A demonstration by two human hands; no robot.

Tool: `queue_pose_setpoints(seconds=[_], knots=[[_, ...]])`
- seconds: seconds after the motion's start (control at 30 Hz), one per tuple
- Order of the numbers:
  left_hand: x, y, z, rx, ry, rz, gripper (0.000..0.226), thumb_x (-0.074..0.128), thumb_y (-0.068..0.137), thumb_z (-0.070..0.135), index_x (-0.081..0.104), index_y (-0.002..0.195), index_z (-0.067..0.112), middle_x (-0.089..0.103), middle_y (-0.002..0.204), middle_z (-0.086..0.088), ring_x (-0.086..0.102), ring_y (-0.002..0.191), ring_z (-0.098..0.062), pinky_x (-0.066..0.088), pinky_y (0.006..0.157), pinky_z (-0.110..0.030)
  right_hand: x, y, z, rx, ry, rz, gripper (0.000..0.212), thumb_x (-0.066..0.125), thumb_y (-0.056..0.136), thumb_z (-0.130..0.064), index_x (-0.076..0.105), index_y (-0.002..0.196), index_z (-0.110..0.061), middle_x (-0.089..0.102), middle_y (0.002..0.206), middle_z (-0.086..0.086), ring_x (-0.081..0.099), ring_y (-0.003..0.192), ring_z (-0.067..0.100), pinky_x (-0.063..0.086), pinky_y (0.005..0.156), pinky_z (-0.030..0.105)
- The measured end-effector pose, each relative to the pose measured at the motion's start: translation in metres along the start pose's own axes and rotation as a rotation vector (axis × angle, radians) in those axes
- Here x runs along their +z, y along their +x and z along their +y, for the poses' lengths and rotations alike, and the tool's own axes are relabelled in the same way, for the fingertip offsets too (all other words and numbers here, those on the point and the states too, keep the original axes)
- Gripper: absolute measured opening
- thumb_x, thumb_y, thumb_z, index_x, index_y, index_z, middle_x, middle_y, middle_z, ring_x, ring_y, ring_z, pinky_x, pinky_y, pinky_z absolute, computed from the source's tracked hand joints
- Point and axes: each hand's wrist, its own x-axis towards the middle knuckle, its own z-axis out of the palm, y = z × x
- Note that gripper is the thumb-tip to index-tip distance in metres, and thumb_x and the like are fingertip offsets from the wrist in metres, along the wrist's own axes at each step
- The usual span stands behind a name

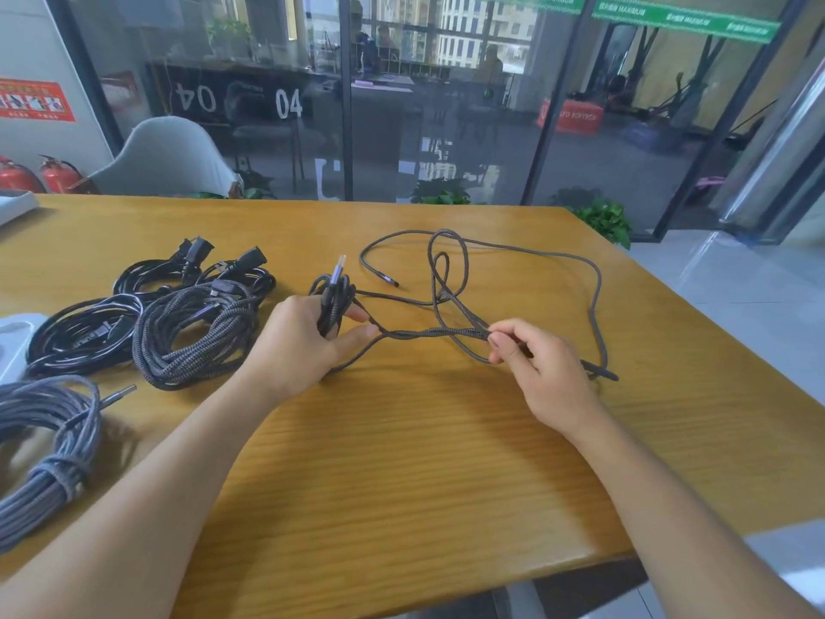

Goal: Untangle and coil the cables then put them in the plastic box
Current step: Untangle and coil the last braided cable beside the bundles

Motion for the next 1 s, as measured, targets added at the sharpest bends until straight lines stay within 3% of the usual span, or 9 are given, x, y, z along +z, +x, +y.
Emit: queue_pose_setpoints(seconds=[0.1,0.23,0.33,0.5,0.6,0.67,0.73,0.83,1.0], knots=[[0.003,0.0,-0.002,-0.019,0.049,0.015,0.013,0.08,0.089,0.04,0.073,0.094,0.031,0.036,0.049,0.01,0.039,0.047,-0.007,0.039,0.053,-0.02,-0.007,0.002,0.003,0.034,-0.006,-0.116,0.006,0.067,0.099,-0.033,0.071,0.103,-0.035,0.072,0.095,-0.02,0.063,0.098,-0.004,0.043,0.082,0.01],[-0.001,0.001,-0.007,-0.026,0.056,0.04,0.007,0.077,0.093,0.036,0.073,0.093,0.029,0.037,0.052,0.006,0.038,0.047,-0.008,0.043,0.057,-0.028,-0.032,-0.005,0.022,-0.036,-0.24,-0.048,0.028,0.071,0.091,-0.047,0.071,0.116,-0.036,0.067,0.11,-0.026,0.056,0.113,-0.005,0.037,0.102,0.028],[-0.003,0.003,-0.01,-0.027,0.064,0.045,0.006,0.076,0.094,0.035,0.072,0.092,0.03,0.038,0.053,0.004,0.039,0.048,-0.009,0.044,0.059,-0.029,-0.06,-0.019,0.039,0.092,-0.252,-0.016,0.035,0.075,0.09,-0.044,0.069,0.124,-0.038,0.062,0.12,-0.031,0.048,0.117,-0.016,0.036,0.105,0.031],[-0.001,0.003,-0.008,-0.02,0.076,0.035,0.006,0.075,0.094,0.035,0.072,0.092,0.031,0.038,0.052,0.006,0.039,0.048,-0.01,0.043,0.057,-0.03,-0.082,-0.045,0.062,0.233,-0.173,-0.089,0.045,0.073,0.089,-0.046,0.065,0.133,-0.041,0.056,0.135,-0.034,0.047,0.127,-0.015,0.032,0.103,0.008],[0.0,0.002,-0.008,-0.008,0.088,0.038,0.006,0.075,0.094,0.035,0.072,0.091,0.031,0.04,0.053,0.004,0.041,0.048,-0.01,0.043,0.058,-0.03,-0.084,-0.047,0.07,0.225,-0.182,-0.049,0.048,0.076,0.092,-0.033,0.062,0.138,-0.04,0.05,0.146,-0.029,0.043,0.134,-0.01,0.031,0.11,0.018],[0.0,0.002,-0.008,-0.011,0.088,0.043,0.006,0.075,0.094,0.034,0.072,0.092,0.029,0.039,0.051,0.006,0.04,0.047,-0.01,0.042,0.057,-0.029,-0.085,-0.045,0.072,0.26,-0.18,-0.029,0.048,0.076,0.094,-0.026,0.062,0.139,-0.038,0.047,0.15,-0.025,0.047,0.129,-0.001,0.033,0.105,0.012],[0.0,0.002,-0.008,-0.018,0.083,0.045,0.006,0.075,0.094,0.034,0.073,0.093,0.028,0.038,0.049,0.008,0.04,0.047,-0.01,0.043,0.058,-0.03,-0.084,-0.044,0.074,0.297,-0.175,-0.051,0.045,0.074,0.096,-0.024,0.063,0.139,-0.035,0.048,0.148,-0.023,0.05,0.122,0.003,0.033,0.092,-0.001],[-0.001,0.002,-0.01,-0.023,0.086,0.048,0.007,0.075,0.094,0.034,0.073,0.094,0.028,0.038,0.049,0.009,0.041,0.048,-0.012,0.044,0.059,-0.031,-0.083,-0.044,0.076,0.301,-0.176,-0.026,0.036,0.071,0.098,-0.027,0.068,0.133,-0.032,0.061,0.134,-0.02,0.057,0.107,-0.001,0.035,0.084,-0.003],[-0.001,0.003,-0.011,-0.028,0.087,0.052,0.007,0.075,0.094,0.035,0.073,0.093,0.029,0.04,0.05,0.009,0.043,0.05,-0.016,0.045,0.06,-0.032,-0.083,-0.04,0.075,0.348,0.002,0.166,0.017,0.059,0.104,-0.033,0.071,0.115,-0.027,0.078,0.09,-0.011,0.07,0.086,-0.002,0.053,0.085,0.023]])
